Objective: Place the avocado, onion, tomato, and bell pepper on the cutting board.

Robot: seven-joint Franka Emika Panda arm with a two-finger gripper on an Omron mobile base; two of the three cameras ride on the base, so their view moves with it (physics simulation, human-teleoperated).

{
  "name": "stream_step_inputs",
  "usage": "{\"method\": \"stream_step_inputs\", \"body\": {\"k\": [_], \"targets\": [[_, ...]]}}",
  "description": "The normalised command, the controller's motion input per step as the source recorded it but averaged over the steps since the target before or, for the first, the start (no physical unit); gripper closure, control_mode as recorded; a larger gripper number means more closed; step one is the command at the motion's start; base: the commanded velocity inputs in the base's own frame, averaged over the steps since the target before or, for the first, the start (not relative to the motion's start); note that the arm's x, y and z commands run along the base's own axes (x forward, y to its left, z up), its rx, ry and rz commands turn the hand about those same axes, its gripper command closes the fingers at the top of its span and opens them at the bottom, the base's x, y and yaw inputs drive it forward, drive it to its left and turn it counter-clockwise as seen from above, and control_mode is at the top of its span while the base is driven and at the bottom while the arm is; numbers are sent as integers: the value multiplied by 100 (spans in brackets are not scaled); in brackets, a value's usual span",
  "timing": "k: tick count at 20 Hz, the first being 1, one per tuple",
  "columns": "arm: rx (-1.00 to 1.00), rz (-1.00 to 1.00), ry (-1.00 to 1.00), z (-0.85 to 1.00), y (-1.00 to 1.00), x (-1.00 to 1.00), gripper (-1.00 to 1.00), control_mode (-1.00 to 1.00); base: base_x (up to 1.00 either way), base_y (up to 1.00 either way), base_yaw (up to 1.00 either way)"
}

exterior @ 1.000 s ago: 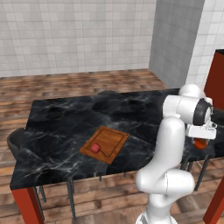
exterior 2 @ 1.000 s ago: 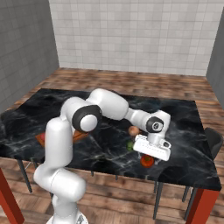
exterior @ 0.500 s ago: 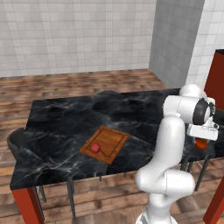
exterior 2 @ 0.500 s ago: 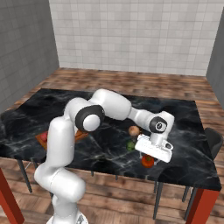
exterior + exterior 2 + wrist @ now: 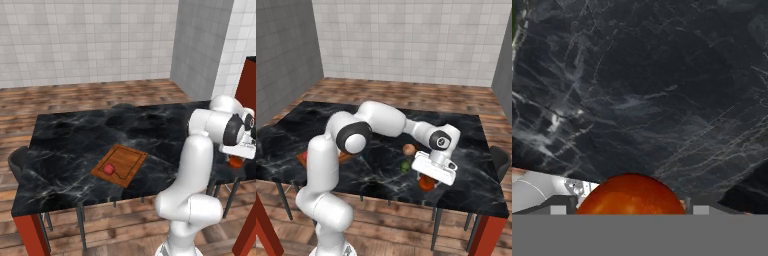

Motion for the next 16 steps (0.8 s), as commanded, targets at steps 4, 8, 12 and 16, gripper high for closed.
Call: {"method": "stream_step_inputs", "body": {"k": [4, 8, 12, 16], "targets": [[0, 1, -9, 53, 14, -7, 100, -100, 0, 0, 0], [0, 5, -14, 39, 36, 0, 100, -100, 0, 0, 0], [0, 8, -18, 22, 53, 0, 100, -100, 0, 0, 0], [-1, 6, -13, 9, 63, 0, 100, -100, 0, 0, 0]]}}
